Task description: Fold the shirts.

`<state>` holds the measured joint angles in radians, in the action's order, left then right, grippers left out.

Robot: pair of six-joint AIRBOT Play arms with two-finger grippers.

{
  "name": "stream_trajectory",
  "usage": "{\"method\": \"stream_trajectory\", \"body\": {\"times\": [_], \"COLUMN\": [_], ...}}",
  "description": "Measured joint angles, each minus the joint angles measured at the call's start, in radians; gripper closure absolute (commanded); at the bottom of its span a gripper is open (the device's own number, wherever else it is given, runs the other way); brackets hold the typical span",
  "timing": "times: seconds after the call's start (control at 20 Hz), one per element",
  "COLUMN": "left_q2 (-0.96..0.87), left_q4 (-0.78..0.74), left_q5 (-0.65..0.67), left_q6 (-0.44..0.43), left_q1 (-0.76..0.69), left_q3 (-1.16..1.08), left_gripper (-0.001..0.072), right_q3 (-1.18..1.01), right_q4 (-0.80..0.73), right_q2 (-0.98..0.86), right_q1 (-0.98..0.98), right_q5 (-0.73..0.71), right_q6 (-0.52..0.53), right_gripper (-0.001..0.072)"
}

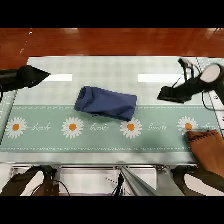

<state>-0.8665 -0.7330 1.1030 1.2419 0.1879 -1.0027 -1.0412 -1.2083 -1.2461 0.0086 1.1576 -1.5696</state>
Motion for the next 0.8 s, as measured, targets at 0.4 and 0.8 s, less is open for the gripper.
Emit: {"method": "stream_trajectory", "body": {"times": [0.4,0.8], "left_q2": [0.0,-0.026], "left_q4": [-0.025,-0.03], "left_q5": [0.043,0.051], "left_q6": [0.0,0.001], "left_q1": [0.0,-0.014], "left_q3": [0.0,0.001], "left_gripper": [0.0686,0.0686], "right_q3": [0.276,0.259], "right_q4": [0.572,0.891], "right_q2": [-0.113,-0.169], "right_q1": [0.153,0.231], "right_q5": [-0.408,-0.423], "right_q6": [0.154,0.456], "right_gripper": [0.0236,0.0686]}}
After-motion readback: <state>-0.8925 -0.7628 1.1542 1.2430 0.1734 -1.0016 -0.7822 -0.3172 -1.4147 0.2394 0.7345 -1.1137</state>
